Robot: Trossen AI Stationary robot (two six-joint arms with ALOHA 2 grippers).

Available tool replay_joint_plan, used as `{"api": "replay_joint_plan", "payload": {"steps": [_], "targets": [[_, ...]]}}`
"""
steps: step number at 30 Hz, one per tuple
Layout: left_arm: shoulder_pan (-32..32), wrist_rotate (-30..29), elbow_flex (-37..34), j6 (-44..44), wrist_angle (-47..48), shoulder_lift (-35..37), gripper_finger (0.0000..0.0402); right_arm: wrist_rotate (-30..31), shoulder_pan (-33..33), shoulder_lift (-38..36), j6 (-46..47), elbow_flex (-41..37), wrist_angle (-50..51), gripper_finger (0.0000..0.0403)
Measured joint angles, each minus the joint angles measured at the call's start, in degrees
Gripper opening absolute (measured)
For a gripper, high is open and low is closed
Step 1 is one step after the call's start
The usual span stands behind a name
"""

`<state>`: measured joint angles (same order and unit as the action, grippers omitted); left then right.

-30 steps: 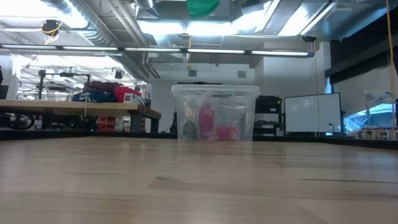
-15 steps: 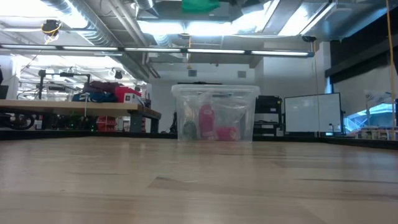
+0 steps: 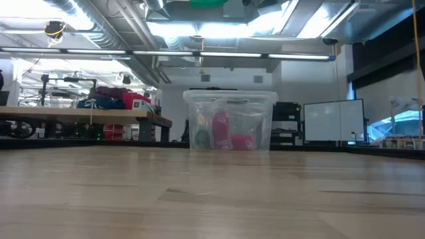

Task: Roll bandage
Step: Roll the green bandage

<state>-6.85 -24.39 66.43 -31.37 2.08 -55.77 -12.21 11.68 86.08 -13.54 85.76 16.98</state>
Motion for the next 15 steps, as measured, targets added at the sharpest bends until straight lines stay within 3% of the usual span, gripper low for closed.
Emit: {"api": "replay_joint_plan", "payload": {"steps": [6, 11, 15], "targets": [[1.1, -5.5, 0.0, -5.2, 0.3, 0.0, 0.0013, -1.2, -1.0, 0.0, 1.9, 0.0, 1.4, 0.0004], [2.5, -6.3, -0.1, -11.5, 0.3, -0.3, 0.0013, -1.3, -3.7, -0.1, 2.6, 0.0, 1.6, 0.0004], [3.5, -9.6, -0.8, -15.9, 0.3, -0.4, 0.0013, 2.2, -6.5, -0.8, 2.8, 0.0, 2.0, 0.0004]]}}
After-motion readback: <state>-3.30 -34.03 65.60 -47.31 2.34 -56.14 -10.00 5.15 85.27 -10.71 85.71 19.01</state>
